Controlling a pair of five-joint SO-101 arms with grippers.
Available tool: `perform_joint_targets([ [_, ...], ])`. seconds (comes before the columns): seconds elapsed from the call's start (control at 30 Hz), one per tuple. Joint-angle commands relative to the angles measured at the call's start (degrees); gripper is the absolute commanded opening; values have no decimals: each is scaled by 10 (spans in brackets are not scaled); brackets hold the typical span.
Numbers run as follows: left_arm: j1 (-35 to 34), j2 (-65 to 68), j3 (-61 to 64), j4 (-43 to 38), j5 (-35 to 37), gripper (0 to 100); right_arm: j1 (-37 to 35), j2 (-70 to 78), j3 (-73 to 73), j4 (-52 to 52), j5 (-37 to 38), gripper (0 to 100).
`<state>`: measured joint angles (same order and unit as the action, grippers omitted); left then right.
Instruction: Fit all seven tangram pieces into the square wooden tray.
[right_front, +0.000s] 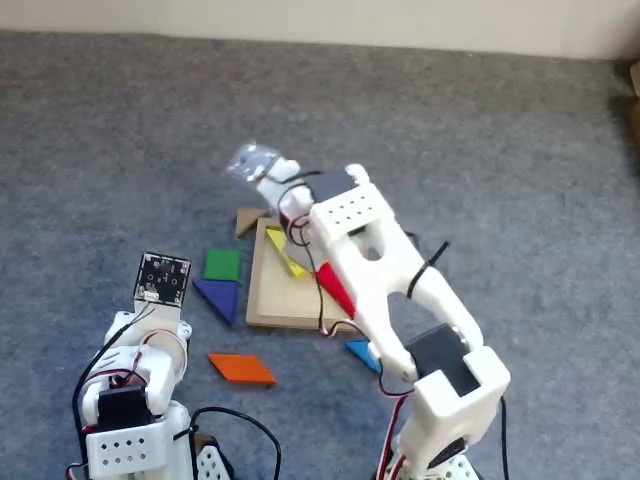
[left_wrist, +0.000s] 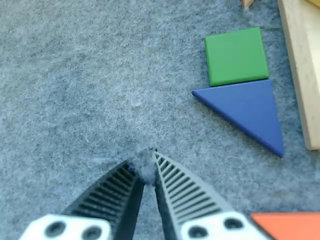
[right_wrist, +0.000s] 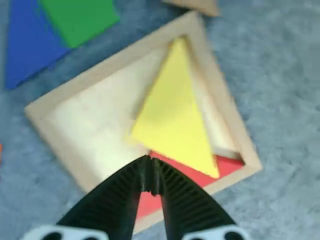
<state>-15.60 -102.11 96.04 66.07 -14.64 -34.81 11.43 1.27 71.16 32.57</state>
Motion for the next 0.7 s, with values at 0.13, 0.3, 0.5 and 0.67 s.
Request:
perform_joint_targets([
  [0.13,-6,-16,12,3,3,7,46,-6,102,-177,-35,5],
  [0.3,-6,-16,12,3,3,7,54,-5,133,-233,-35,5],
  [0.5,-6,-16,12,3,3,7,55,72,128,-243,-33,5],
  [0.67,-6,-16,12,3,3,7,65,86,94,-233,-34,5],
])
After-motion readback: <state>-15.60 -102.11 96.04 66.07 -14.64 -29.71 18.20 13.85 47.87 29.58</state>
